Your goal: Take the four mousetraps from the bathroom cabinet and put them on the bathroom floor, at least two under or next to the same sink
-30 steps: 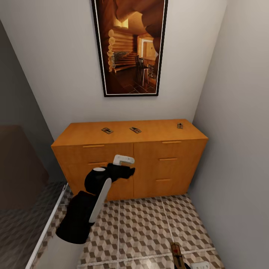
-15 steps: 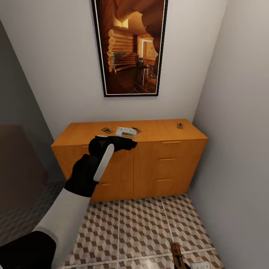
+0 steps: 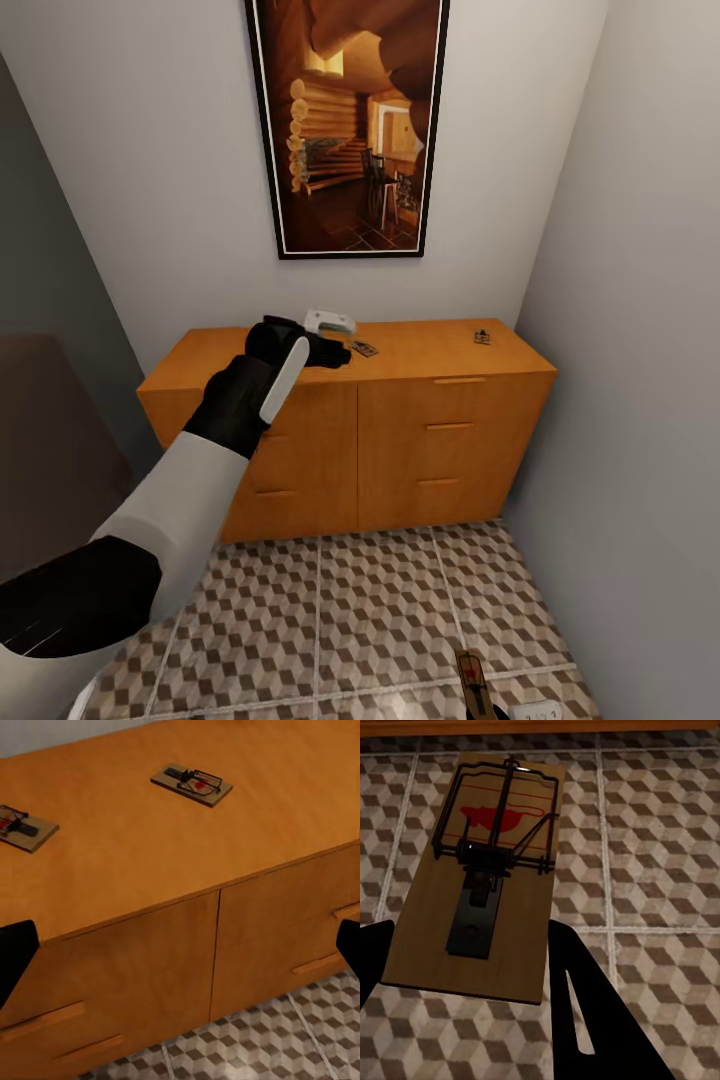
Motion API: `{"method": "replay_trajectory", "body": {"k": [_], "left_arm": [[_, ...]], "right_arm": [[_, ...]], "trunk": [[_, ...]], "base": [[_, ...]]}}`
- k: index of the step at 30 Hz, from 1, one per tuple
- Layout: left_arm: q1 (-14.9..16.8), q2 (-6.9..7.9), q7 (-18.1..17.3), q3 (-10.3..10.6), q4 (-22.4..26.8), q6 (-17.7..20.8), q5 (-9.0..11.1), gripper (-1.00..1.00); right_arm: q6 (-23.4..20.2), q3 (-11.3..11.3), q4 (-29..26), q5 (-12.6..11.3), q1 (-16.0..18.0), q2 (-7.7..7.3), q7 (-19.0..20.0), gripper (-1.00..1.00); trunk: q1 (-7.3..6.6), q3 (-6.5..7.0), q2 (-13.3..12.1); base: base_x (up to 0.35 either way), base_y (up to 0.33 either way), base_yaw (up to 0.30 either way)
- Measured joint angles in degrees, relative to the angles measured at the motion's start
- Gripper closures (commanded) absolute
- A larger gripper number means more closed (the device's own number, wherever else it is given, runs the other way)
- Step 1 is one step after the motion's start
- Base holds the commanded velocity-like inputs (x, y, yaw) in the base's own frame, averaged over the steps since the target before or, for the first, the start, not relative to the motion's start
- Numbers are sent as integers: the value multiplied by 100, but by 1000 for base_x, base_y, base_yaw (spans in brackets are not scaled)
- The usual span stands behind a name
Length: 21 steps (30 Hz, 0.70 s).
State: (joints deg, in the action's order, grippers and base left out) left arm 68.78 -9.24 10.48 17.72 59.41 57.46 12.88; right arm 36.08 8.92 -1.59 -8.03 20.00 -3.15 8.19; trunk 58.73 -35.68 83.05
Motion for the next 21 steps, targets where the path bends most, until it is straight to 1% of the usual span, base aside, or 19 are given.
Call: {"method": "replay_trajectory", "body": {"k": [4, 10, 13, 19, 21], "left_arm": [[135, 9, 37, -31, -50, 0, -3, -100], [190, 30, 42, -230, 280, 10, -5, -100], [198, 40, 33, -307, 537, 24, 1, -100], [197, 53, 25, -333, 992, 45, 12, -100], [196, 63, 23, -334, 1049, 49, 12, -100]], "right_arm": [[0, 0, 3, 0, 0, 0, 0, 100], [-6, 0, 5, 0, 0, 1, 0, 100], [-8, -1, 7, 0, 0, 3, -1, 100], [-9, 0, 12, 0, 0, 7, 0, 100], [-9, 0, 12, 0, 0, 8, 0, 100]], "trunk": [[0, 0, 0], [0, 0, 0], [0, 0, 0], [0, 0, 0], [0, 0, 0]], "base": [[0, 0, 0], [0, 0, 0], [0, 0, 0], [0, 0, 0], [0, 0, 0]]}}
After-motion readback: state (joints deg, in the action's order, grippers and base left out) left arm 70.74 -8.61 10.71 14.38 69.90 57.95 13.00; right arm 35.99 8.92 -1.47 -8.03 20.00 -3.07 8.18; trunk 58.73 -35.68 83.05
